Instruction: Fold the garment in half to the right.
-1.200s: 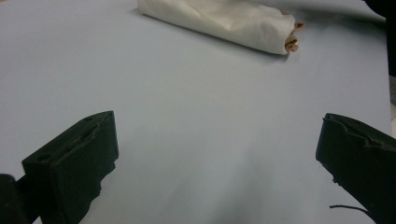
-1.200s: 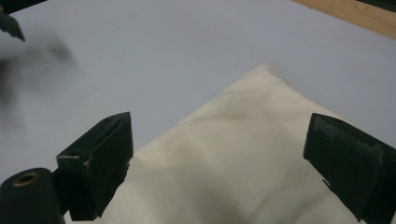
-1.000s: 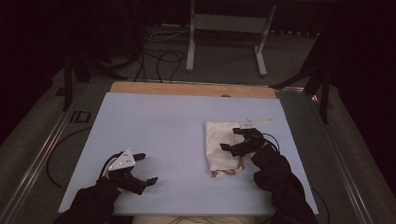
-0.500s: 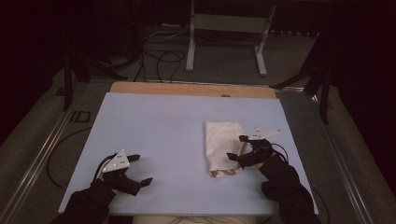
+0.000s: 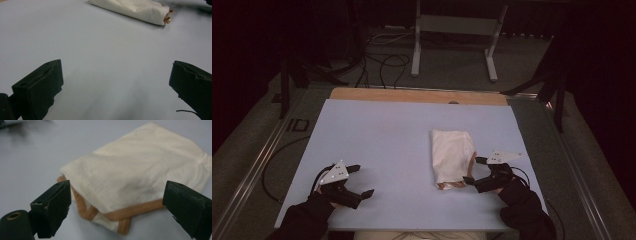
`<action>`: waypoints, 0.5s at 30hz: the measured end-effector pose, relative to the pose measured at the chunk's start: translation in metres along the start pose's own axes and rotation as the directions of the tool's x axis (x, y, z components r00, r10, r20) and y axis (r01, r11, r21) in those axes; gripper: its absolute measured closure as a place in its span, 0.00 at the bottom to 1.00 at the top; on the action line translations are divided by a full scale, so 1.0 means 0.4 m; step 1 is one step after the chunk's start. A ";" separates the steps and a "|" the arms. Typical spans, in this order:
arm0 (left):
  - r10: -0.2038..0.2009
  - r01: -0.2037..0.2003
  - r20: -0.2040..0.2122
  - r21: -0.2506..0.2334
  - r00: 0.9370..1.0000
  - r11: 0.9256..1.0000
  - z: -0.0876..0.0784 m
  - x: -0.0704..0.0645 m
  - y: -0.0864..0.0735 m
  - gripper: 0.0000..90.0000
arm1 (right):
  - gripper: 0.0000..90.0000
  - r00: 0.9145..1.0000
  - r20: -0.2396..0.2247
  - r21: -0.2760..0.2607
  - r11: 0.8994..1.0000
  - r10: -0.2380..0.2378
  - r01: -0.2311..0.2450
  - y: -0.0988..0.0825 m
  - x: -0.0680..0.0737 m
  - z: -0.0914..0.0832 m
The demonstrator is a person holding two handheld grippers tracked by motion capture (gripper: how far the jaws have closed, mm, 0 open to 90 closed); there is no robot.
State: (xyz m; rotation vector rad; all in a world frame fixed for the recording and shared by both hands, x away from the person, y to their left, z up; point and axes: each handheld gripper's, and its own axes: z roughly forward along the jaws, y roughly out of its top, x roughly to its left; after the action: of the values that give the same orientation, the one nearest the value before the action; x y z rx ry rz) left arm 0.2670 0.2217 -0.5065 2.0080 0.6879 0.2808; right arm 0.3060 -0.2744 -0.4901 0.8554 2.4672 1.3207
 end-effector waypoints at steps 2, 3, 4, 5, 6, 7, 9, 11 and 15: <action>0.002 -0.002 0.000 -0.001 1.000 1.000 0.000 0.001 0.000 0.01 | 0.09 1.000 0.002 0.000 1.000 0.009 -0.009 -0.011 0.004 -0.005; 0.002 -0.002 -0.001 -0.002 1.000 1.000 -0.001 0.001 0.000 0.01 | 0.09 1.000 0.006 0.002 1.000 0.008 -0.008 -0.016 0.006 -0.006; 0.002 -0.002 -0.002 -0.003 1.000 1.000 -0.001 0.001 0.000 0.01 | 0.09 1.000 0.006 0.002 1.000 0.006 -0.006 -0.022 0.008 -0.008; 0.000 0.000 -0.002 -0.005 1.000 1.000 -0.001 0.001 0.000 0.01 | 0.09 1.000 0.012 0.011 1.000 0.003 -0.004 -0.027 0.012 -0.009; -0.001 0.001 -0.002 -0.006 1.000 1.000 -0.002 0.001 0.000 0.01 | 0.09 1.000 0.021 0.013 1.000 -0.001 0.001 -0.032 0.014 -0.011; 0.000 0.000 -0.004 -0.005 1.000 1.000 -0.002 0.002 0.000 0.01 | 0.09 1.000 0.027 0.015 1.000 -0.002 0.002 -0.036 0.017 -0.013; 0.000 0.000 -0.004 -0.005 1.000 1.000 -0.002 0.002 0.000 0.01 | 0.09 1.000 0.028 0.013 1.000 0.003 -0.004 -0.041 0.019 -0.016; 0.004 -0.004 -0.010 -0.009 1.000 1.000 -0.005 0.003 0.001 0.01 | 0.09 0.999 0.048 0.015 1.000 0.002 -0.003 -0.053 0.029 -0.021; 0.004 -0.004 -0.014 -0.012 1.000 1.000 -0.006 0.002 0.001 0.01 | 0.09 0.997 0.077 0.016 1.000 -0.006 0.004 -0.065 0.044 -0.025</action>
State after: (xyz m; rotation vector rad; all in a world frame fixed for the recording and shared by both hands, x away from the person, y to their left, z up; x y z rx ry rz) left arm 0.2667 0.2238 -0.5049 1.9977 0.6891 0.3011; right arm 0.2772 -0.2824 -0.5041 0.8863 2.4223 1.2436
